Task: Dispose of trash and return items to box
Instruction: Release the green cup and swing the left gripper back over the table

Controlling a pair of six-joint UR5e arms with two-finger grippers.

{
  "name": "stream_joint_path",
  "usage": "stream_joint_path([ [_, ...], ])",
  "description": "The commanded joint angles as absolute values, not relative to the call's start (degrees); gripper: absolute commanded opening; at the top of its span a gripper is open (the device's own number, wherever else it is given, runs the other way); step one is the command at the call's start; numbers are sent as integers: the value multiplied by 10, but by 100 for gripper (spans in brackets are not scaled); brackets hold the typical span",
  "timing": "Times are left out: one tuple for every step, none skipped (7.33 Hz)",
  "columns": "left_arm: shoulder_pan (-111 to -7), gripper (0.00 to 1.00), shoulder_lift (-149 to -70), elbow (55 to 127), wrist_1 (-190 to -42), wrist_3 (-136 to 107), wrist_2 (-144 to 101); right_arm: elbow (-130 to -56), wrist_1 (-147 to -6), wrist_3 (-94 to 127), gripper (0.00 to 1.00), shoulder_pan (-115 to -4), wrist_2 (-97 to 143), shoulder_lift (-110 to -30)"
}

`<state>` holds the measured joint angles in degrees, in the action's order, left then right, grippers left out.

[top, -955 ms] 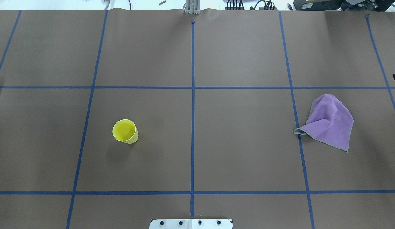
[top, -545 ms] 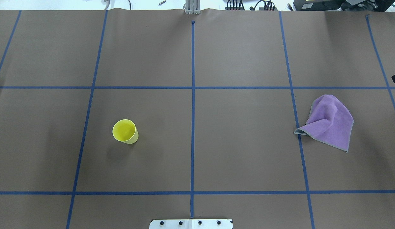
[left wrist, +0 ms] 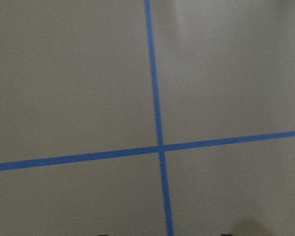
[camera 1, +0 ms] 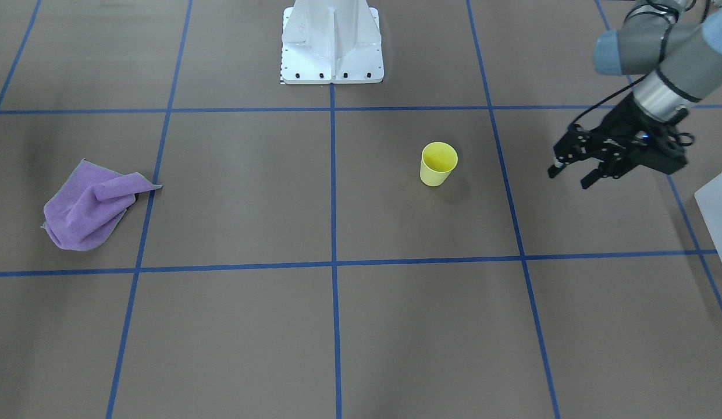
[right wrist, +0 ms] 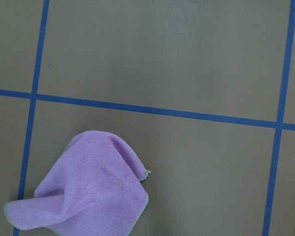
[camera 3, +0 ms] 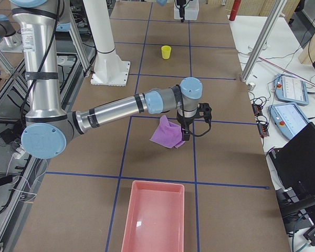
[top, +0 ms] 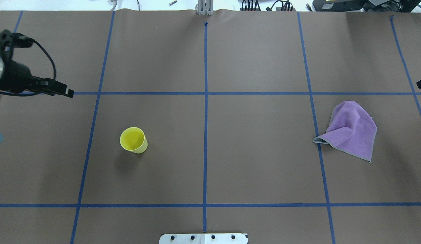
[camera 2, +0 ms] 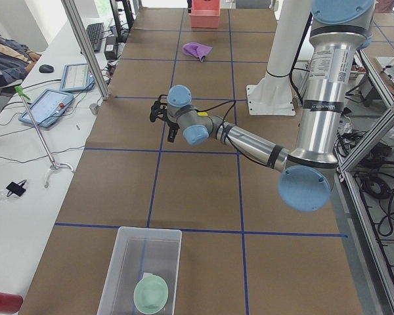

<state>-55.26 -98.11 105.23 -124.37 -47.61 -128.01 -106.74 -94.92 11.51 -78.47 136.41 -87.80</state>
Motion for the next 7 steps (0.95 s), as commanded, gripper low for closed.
stream_joint_path([
  [-499,70,-1018,1059,-1243,-441,-1229,-1066,-949,115,100,-782,1364,-878],
  [-491,70,-1020,1056,-1241,-395,-1192,-1063,-949,115,100,-780,1364,-876],
  [-470,73,-1022,1050,-1234,-386,-1180,-1063,-949,115,100,-780,1365,-876],
  [-462,76,-1026,1050,-1234,-387,-1181,-1063,-949,115,100,-779,1365,-876],
  [-459,75,-1019,1061,-1226,-386,-1157,-1063,-949,116,100,-777,1365,-876],
  [-452,77,-1019,1056,-1216,-375,-1156,-1063,-949,116,100,-776,1365,-876],
  [-420,80,-1039,1056,-1159,-378,-1137,-1063,-949,116,100,-776,1365,-876],
])
